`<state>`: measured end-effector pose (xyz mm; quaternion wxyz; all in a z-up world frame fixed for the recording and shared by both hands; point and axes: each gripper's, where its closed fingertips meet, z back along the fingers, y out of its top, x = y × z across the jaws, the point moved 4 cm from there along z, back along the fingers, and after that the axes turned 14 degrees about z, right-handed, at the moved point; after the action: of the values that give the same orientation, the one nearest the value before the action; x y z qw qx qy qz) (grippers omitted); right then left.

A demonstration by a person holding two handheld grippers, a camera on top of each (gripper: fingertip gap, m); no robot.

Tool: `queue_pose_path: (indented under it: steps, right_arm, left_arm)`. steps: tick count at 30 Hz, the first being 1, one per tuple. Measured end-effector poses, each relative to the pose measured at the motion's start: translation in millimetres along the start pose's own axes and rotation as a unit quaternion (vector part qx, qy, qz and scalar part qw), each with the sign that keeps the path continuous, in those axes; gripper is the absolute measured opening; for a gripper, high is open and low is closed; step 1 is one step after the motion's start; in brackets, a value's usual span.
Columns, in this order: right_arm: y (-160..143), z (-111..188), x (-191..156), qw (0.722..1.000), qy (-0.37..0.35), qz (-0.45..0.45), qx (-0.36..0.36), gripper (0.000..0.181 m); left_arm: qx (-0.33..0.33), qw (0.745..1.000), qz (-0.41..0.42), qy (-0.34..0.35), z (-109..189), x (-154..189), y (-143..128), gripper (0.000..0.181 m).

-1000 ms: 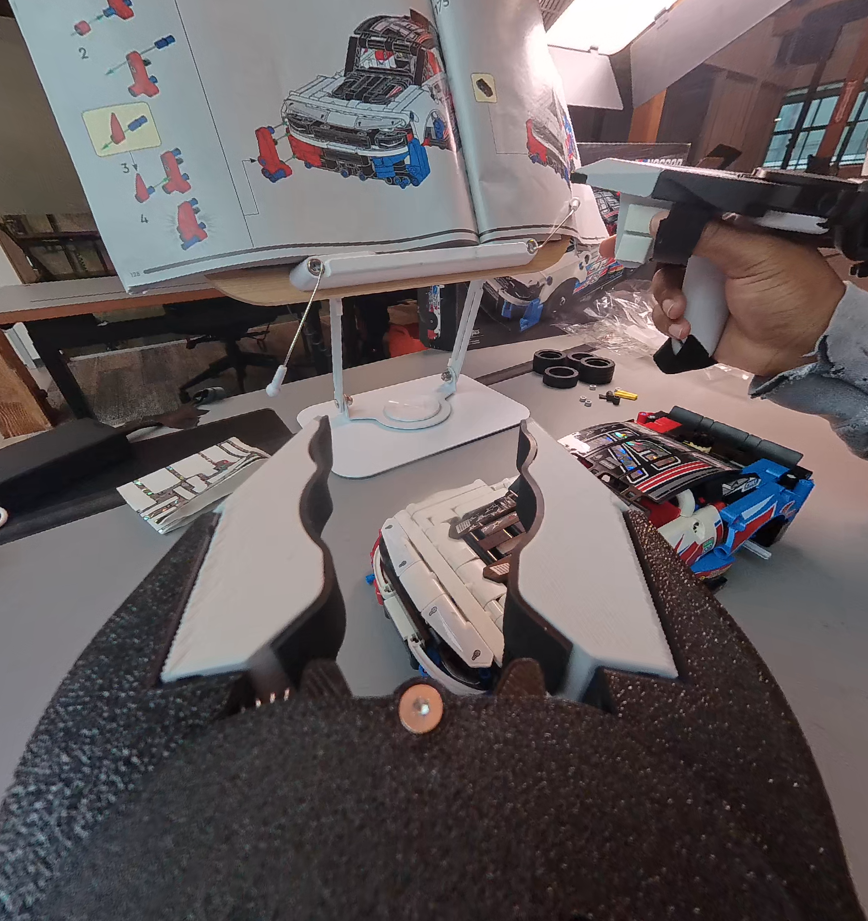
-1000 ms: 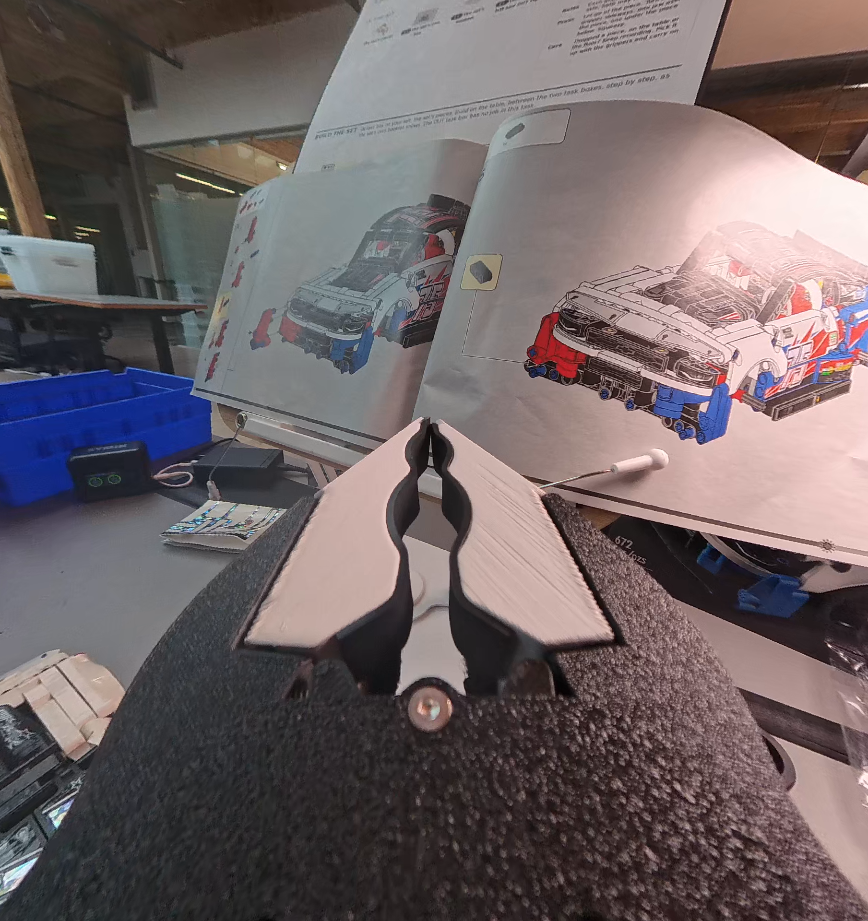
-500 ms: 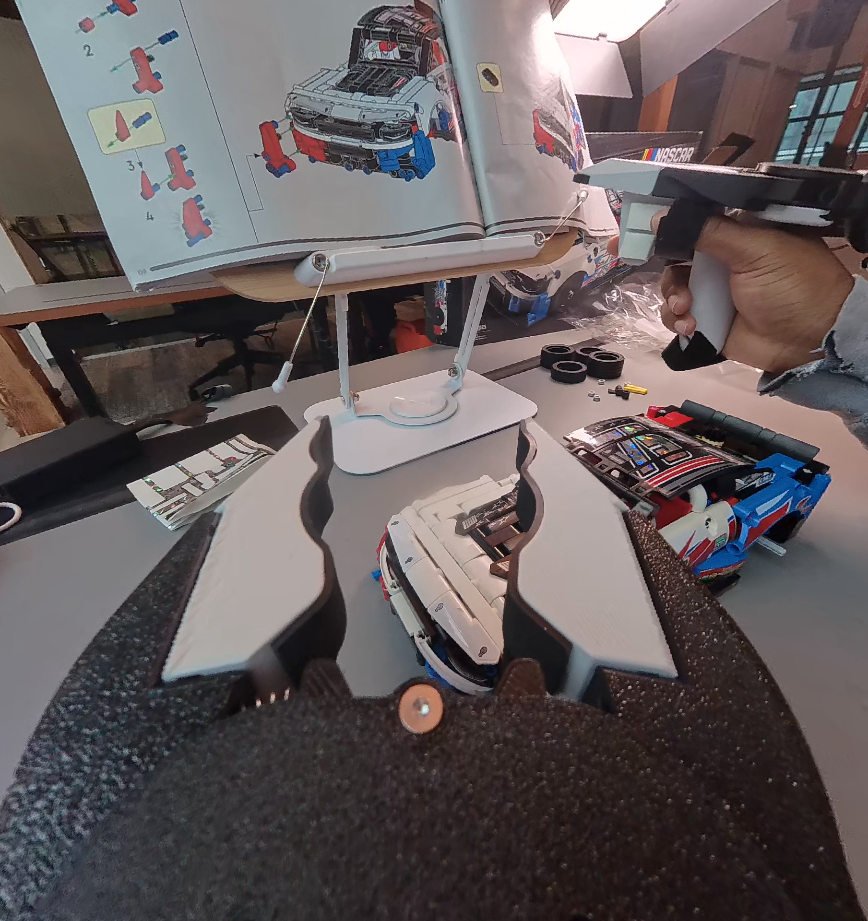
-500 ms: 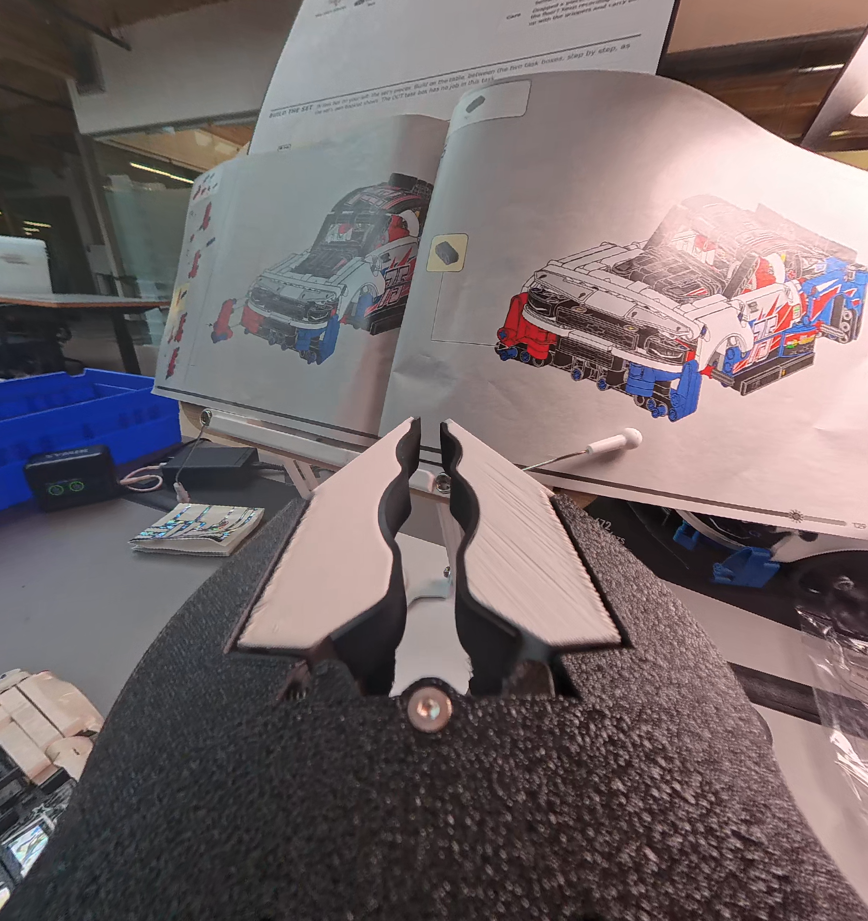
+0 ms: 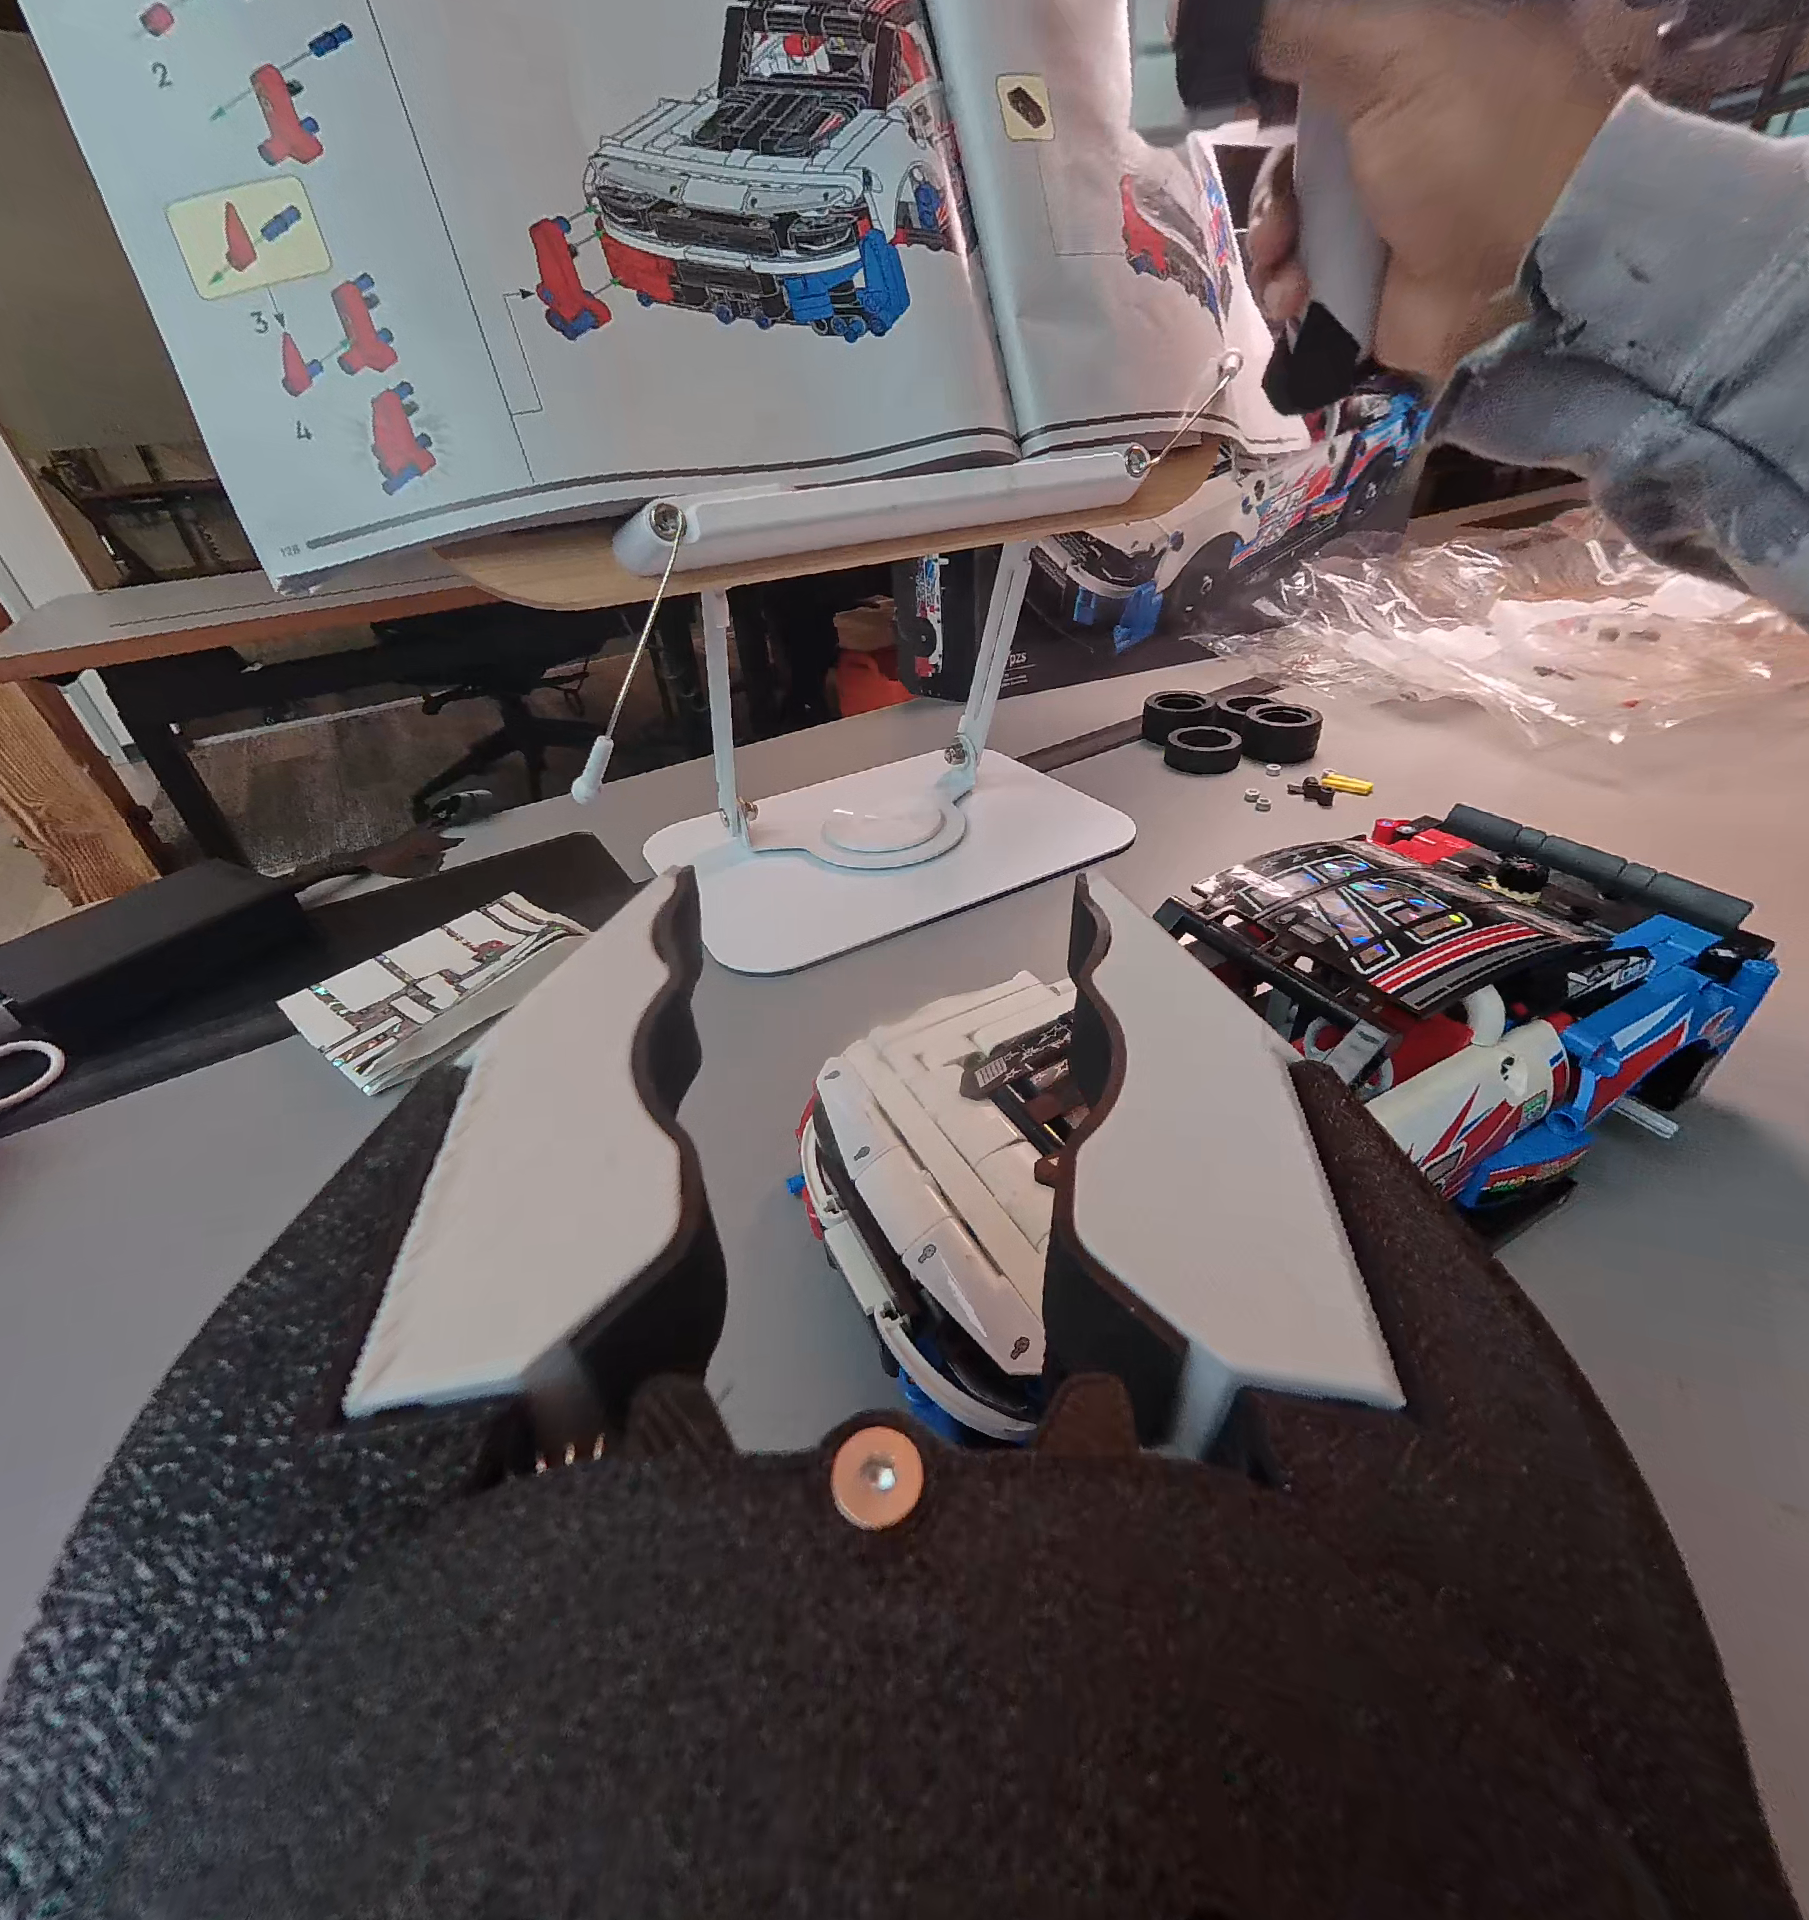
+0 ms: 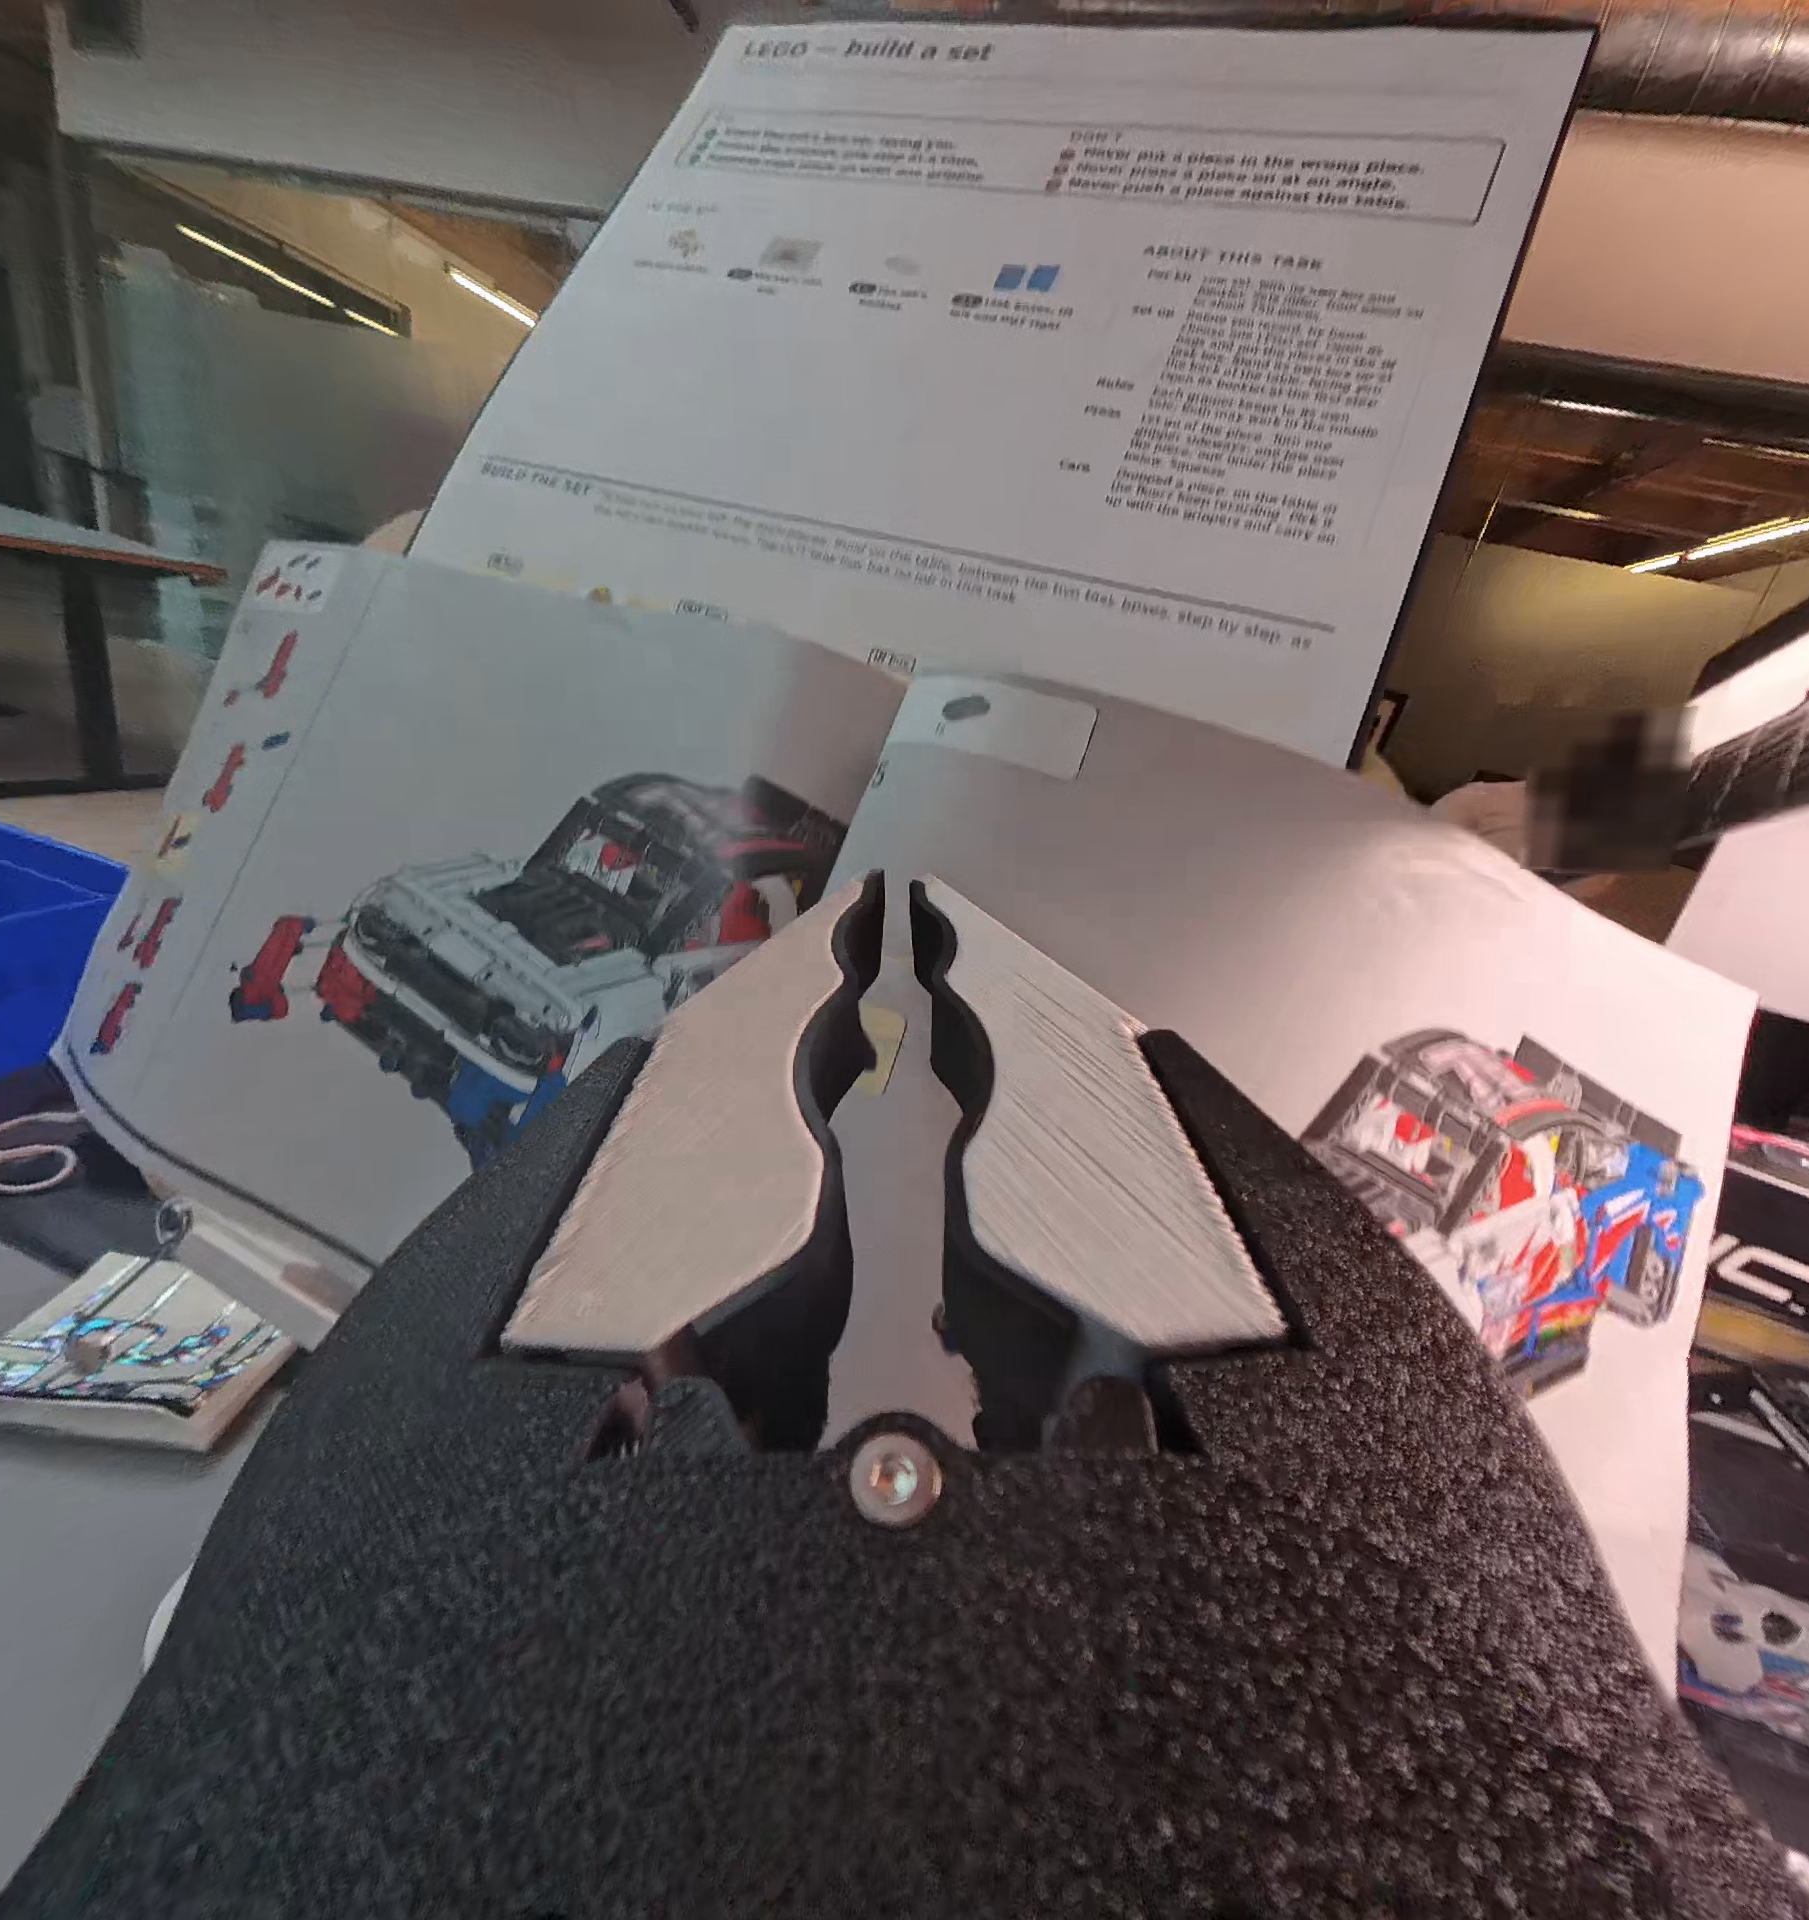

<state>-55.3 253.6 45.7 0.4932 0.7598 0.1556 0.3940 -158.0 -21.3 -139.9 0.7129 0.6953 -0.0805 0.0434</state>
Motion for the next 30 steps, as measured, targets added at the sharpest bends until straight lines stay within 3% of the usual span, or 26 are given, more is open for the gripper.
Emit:
queue_pose_path:
  steps: [4, 7, 20, 30]
  right_arm:
    - [17, -23, 13, 1.000, 0.002, 0.015, -0.007, 0.004]
    - [12, -26, 15, 0.999, 0.008, 0.020, -0.027, 0.004]
    - [-45, 27, -25, 0.998, 0.042, 0.010, -0.056, 0.003]
    - [-65, 36, -26, 0.997, 0.031, 0.013, -0.071, 0.004]
  left_arm:
    - [-0.003, 1.000, 0.004, 0.001, 0, -2, 0, 0.069]
    - [-0.001, 1.000, 0.006, 0.001, 1, -3, 1, 0.069]
    - [-0.005, 1.000, 0.003, -0.004, -1, 1, -1, 0.067]
    - [-0.007, 1.000, -0.003, 0.001, -1, 0, -3, 0.066]
